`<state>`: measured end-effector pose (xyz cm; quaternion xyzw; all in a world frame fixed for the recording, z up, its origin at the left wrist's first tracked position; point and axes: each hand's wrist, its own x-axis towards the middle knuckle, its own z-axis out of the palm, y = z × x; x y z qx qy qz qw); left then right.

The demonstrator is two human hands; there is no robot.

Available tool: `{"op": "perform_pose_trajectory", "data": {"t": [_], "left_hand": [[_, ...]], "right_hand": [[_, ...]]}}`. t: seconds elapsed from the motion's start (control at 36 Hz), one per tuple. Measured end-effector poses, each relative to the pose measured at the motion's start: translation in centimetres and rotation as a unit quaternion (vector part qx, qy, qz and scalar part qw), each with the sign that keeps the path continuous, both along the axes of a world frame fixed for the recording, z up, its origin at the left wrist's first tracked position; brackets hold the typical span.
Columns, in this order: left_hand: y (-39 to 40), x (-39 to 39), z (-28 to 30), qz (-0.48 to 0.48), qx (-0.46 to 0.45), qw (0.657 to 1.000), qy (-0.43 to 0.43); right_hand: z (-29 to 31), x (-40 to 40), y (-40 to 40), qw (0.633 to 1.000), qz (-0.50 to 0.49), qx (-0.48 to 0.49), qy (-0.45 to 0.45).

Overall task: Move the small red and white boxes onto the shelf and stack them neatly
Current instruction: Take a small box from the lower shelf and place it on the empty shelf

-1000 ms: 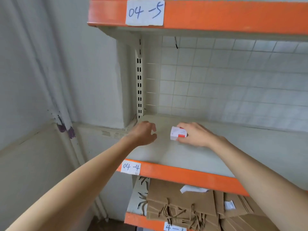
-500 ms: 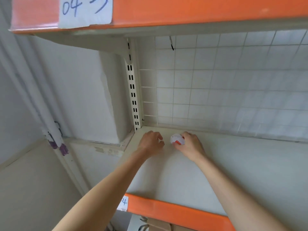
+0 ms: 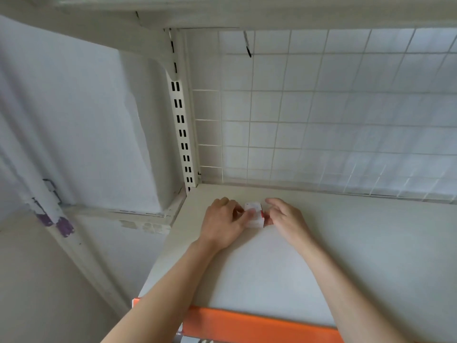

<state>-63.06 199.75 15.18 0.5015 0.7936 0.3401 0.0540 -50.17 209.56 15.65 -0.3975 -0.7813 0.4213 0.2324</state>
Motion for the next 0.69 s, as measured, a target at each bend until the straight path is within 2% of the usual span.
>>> {"op": "perform_pose_trajectory", "data": {"t": [0.11, 0.17, 0.28, 0.39, 0.47, 0.56, 0.69], "left_hand": [[0.0, 0.2, 0.1, 0.0, -0.046, 0.997, 0.062], [0.1, 0.2, -0.3, 0.006, -0.042, 0.996, 0.079], [0.3, -0.1, -0.6, 0.024, -0.016, 0.998, 0.053], [0.4, -0.4, -0.5, 0.021, -0.01, 0.999, 0.031], [0.2, -0.6, -0.4, -0.022, 0.015, 0.999, -0.021], [0.1, -0.7, -0.3, -0.059, 0.018, 0.997, -0.043], [0.2, -0.7, -0.3, 0.002, 0.031, 0.997, -0.067]], "right_hand": [[0.2, 0.0, -0.1, 0.999, 0.014, -0.013, 0.05], [-0.1, -0.1, 0.0, 0.999, 0.015, -0.001, 0.048], [-0.5, 0.0, 0.3, 0.998, 0.008, 0.053, 0.022], [-0.6, 0.1, 0.3, 0.994, 0.048, 0.096, 0.006], [-0.8, 0.1, 0.3, 0.991, 0.097, 0.09, -0.015], [-0.9, 0.0, 0.2, 0.99, 0.105, 0.088, -0.018], [-1.1, -0.1, 0.5, 0.977, 0.074, 0.197, 0.018]]}}
